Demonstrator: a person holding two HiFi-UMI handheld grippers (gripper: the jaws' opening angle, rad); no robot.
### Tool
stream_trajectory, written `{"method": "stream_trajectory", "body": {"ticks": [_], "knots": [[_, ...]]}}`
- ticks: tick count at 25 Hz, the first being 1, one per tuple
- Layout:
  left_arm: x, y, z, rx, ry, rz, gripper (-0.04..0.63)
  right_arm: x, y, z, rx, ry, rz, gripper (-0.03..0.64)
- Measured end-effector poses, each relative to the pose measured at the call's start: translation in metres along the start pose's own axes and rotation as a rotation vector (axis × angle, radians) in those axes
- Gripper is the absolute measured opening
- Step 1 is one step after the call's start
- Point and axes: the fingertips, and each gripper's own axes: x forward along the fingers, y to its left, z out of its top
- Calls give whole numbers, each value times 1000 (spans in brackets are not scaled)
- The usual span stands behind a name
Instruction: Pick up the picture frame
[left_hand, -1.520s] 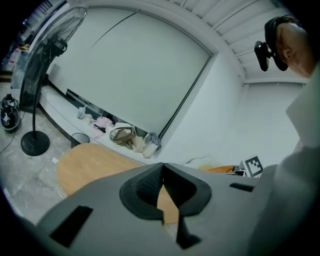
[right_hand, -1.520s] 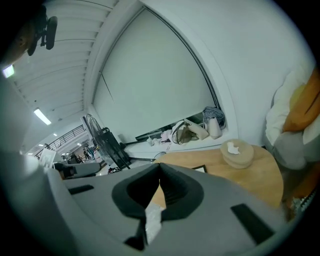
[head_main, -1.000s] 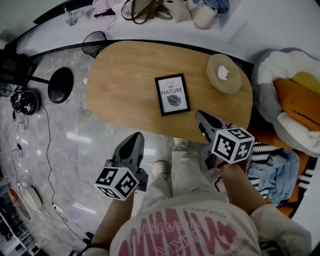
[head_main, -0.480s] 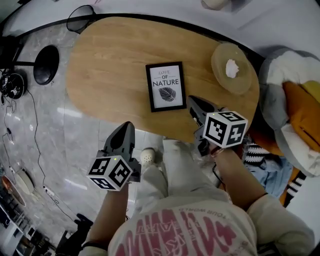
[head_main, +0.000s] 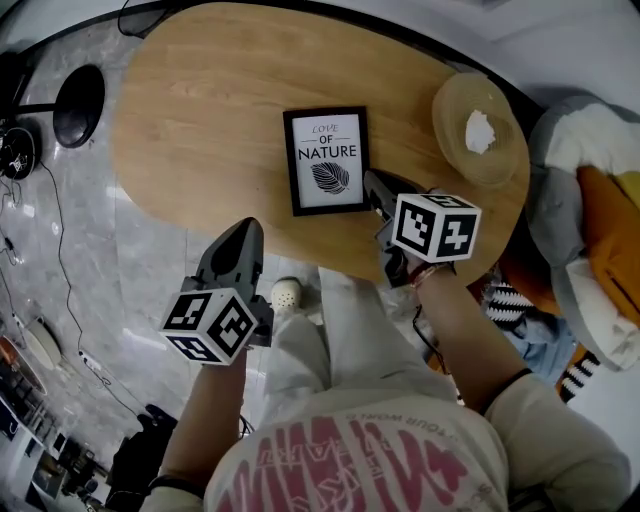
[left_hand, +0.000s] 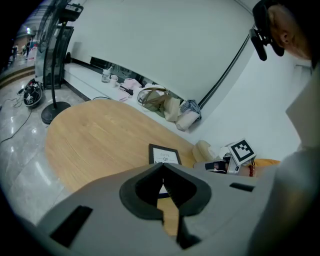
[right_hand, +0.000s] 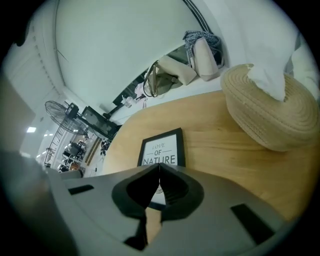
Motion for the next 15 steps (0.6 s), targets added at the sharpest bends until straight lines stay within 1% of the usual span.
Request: {"method": "stream_trajectory", "body": {"ticks": [2,4,6,8,11,15], "knots": [[6,2,-2,1,14,-7,3,8,-6,-1,-14,11,-10,14],[11,5,-6,1,30,-7,3,15,-11,-4,-20,29,-11,61],[14,11,-8,6,42,3,3,21,-16,-7,-17,44,-23,75],[15,17,-7,5,46,14,3,27,-21,-9,-15,59,-43,92],[17,24,-7,2,48,24,3,35,-30,-14,-17,80,-81,141],[20,29,-10,-2,52,27,3,44,-42,-22,-16,102,-140,188]]}}
